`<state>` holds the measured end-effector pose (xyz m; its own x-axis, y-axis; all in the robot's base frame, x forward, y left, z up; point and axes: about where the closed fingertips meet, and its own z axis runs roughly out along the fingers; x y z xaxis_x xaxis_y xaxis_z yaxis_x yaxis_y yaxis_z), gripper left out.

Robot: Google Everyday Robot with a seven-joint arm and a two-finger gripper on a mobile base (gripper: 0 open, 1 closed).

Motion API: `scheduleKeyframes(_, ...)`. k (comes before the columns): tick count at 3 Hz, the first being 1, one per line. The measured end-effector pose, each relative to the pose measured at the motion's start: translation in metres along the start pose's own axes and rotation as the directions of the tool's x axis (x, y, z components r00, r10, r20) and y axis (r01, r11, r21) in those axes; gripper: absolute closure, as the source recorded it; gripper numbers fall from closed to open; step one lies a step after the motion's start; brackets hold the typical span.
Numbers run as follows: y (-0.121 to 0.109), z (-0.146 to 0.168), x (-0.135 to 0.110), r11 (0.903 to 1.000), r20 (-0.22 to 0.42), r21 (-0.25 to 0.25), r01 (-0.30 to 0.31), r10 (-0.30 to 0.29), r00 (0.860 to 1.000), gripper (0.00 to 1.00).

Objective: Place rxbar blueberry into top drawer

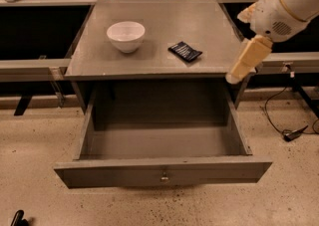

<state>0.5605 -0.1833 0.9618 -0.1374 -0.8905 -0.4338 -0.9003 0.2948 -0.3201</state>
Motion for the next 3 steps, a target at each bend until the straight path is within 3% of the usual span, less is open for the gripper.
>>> scheduleKeyframes(1,-0.052,0.047,-0.029,0.995,0.192,0.048,-0.087,0.077,0.978,0.0)
scheduleKeyframes(2,-0.093,0.085,-0.05,0.9715,0.329,0.056,-0.231,0.2,0.923,0.0)
scheduleKeyframes(3,-0.114,0.115,-0.06,0.9405,0.367,0.077,-0.331,0.282,0.887,0.0)
